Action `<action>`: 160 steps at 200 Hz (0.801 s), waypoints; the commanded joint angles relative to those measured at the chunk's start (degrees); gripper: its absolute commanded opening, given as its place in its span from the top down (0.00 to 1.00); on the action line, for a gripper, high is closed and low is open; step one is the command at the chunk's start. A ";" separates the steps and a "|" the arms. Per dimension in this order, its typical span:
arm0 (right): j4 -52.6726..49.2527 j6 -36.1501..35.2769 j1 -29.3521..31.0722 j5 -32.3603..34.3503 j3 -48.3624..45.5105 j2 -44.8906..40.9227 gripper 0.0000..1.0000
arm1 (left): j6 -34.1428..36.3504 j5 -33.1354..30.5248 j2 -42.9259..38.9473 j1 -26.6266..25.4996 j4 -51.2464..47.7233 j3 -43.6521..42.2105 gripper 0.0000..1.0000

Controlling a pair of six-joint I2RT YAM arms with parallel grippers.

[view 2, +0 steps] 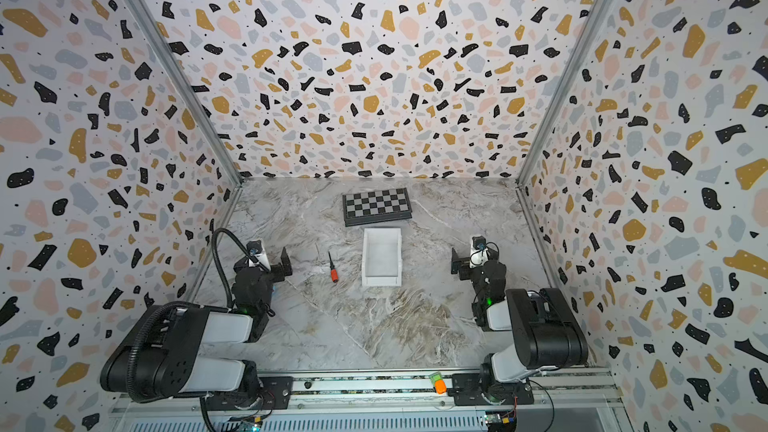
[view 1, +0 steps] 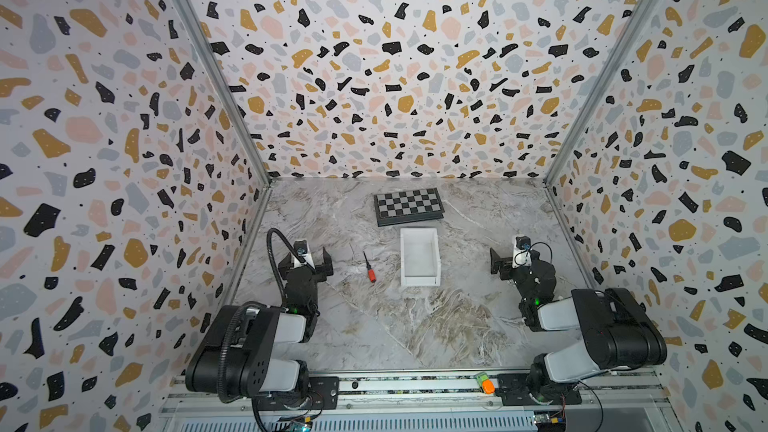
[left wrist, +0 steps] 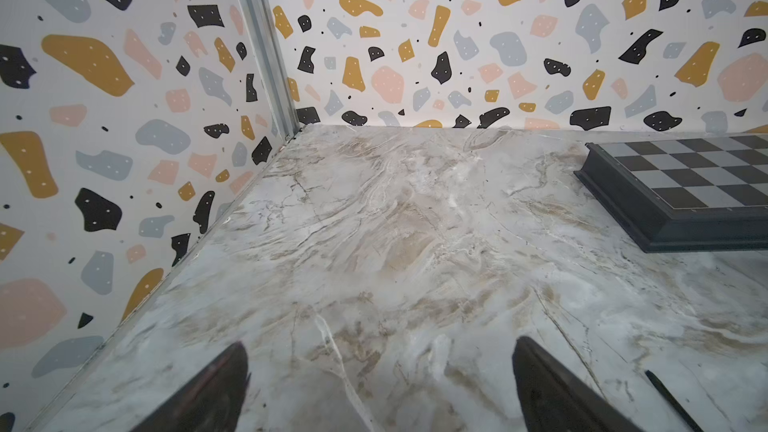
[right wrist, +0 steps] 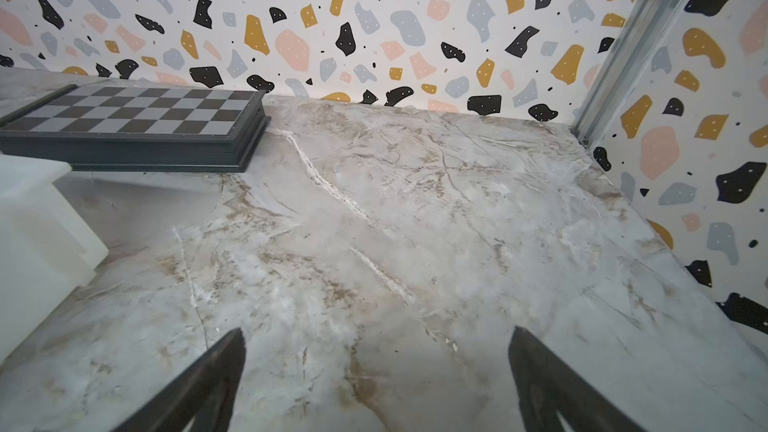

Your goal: Put the screwdriver in the bin

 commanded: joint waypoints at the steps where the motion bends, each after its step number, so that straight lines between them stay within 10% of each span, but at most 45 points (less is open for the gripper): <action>1: 0.91 -0.36 0.00 -0.34 1.14 -0.74 0.01 | 0.07 0.16 -0.59 0.22 2.80 0.76 0.00; 160: 0.96 -0.30 -0.04 -0.39 1.11 -0.73 0.01 | -0.59 -1.24 -0.55 0.22 2.35 1.02 0.00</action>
